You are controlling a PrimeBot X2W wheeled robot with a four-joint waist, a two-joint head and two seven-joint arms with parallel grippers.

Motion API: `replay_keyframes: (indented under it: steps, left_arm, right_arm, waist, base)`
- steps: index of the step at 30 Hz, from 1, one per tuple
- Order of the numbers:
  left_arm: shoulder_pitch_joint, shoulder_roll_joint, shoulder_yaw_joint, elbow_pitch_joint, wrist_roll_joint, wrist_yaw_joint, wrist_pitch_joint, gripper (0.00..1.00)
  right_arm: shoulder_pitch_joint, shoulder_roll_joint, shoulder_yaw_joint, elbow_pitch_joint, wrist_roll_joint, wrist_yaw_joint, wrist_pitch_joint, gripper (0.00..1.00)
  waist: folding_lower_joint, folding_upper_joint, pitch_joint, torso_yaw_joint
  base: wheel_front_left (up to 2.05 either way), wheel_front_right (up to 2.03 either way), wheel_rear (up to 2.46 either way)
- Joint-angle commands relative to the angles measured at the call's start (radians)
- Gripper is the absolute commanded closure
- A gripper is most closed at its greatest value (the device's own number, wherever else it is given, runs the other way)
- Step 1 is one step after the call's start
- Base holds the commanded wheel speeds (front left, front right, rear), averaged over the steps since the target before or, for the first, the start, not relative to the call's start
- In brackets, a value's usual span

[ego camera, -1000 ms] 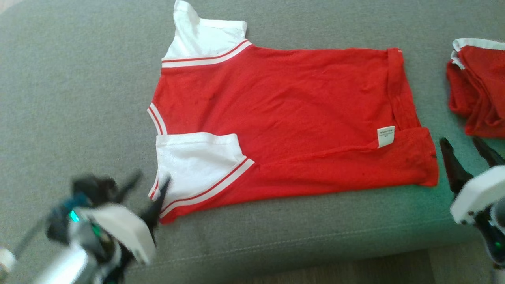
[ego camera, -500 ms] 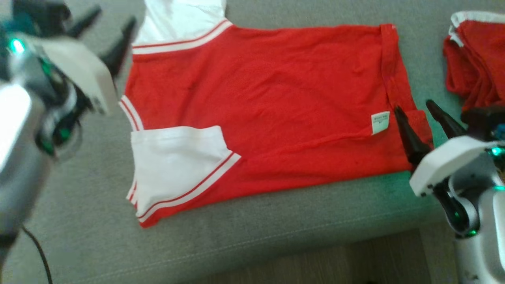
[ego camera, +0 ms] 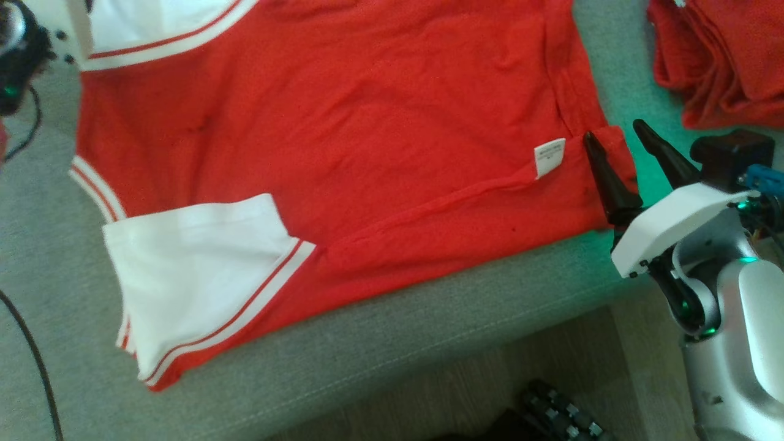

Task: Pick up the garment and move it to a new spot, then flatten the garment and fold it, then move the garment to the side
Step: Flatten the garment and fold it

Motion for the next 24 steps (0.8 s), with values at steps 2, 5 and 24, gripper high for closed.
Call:
replay_keyframes:
  steps: [2, 5, 24]
  left_arm:
    - [-0.067, 0.044, 0.026, -0.001, 0.012, -0.004, -0.001, 0.00]
    - [-0.099, 0.045, 0.014, 0.052, 0.024, -0.007, 0.007, 0.00]
    - [-0.179, 0.024, -0.035, 0.155, -0.028, -0.028, 0.025, 1.00]
  right_arm:
    - [-0.015, -0.001, 0.017, -0.026, 0.008, 0.000, -0.012, 0.00]
    - [-0.027, 0.002, 0.026, -0.013, 0.011, 0.000, -0.024, 0.00]
    - [-0.070, 0.013, 0.019, 0.018, 0.010, 0.000, -0.056, 0.00]
  waist:
    - [0.0000, 0.0000, 0.025, -0.024]
    - [0.0000, 0.0000, 0.039, -0.039]
    - [0.0000, 0.0000, 0.044, -0.049]
  base:
    - [0.00, 0.00, 0.00]
    - [0.00, 0.00, 0.00]
    - [0.00, 0.00, 0.00]
